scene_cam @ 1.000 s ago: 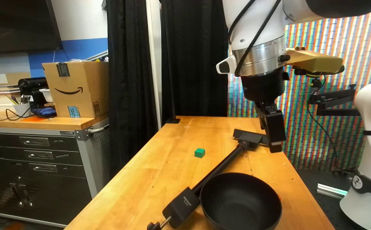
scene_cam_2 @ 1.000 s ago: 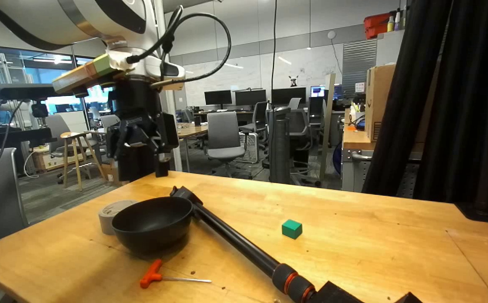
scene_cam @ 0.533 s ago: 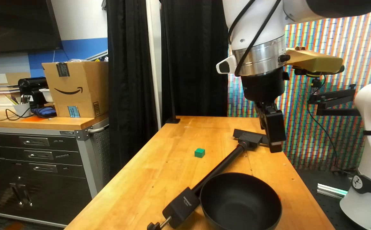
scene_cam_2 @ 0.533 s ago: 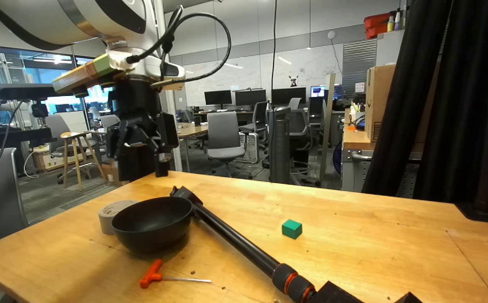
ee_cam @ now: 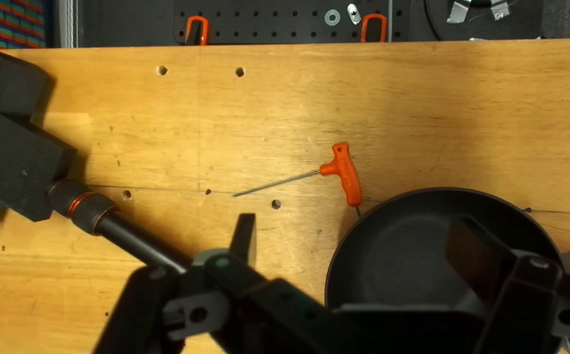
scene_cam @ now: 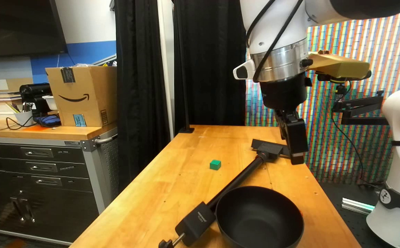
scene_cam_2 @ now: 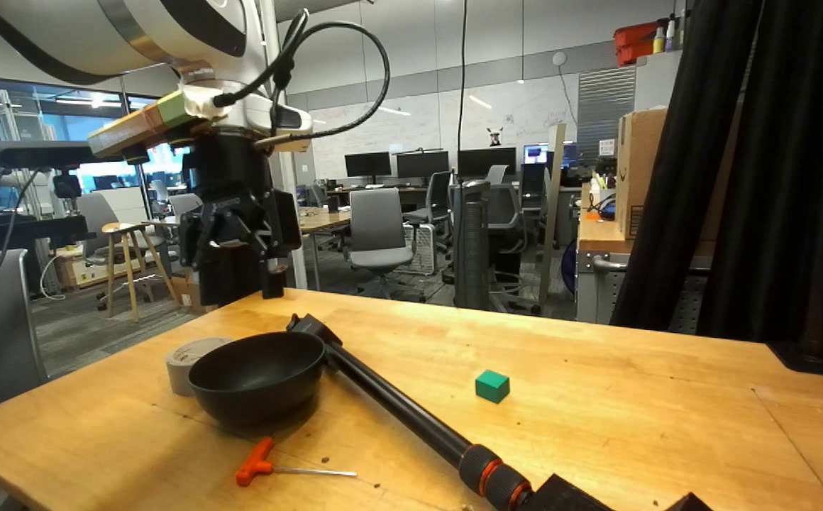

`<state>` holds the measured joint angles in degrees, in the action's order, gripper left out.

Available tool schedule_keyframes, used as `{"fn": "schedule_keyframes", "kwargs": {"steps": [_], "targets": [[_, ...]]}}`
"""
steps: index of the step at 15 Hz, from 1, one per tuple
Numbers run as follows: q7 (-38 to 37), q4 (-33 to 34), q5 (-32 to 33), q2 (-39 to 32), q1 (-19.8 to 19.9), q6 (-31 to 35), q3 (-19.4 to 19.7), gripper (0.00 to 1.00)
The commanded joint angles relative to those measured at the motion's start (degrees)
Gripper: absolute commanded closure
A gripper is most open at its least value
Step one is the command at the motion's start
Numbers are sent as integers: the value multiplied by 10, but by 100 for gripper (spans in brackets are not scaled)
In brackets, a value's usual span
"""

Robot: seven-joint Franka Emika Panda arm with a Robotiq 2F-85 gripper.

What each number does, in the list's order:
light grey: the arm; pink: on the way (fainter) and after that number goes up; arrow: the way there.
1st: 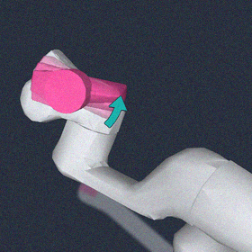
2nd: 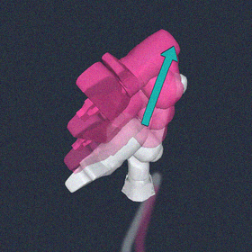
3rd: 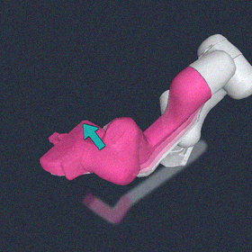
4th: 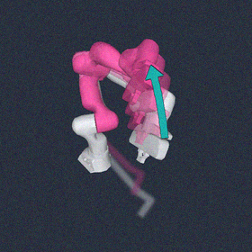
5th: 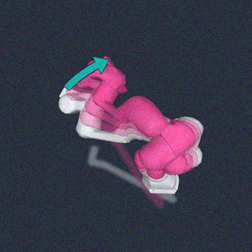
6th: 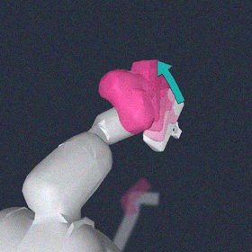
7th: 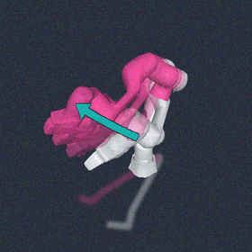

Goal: Pick up the green cube and put it in the bowl

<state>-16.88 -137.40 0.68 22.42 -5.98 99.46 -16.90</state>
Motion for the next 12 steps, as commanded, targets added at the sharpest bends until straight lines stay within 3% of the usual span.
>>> {"fn": "schedule_keyframes", "kwargs": {"steps": [1,12], "targets": [[-4,1,4,-2,-12,-2,11,0],[9,2,10,-6,-10,-1,18,0]]}}
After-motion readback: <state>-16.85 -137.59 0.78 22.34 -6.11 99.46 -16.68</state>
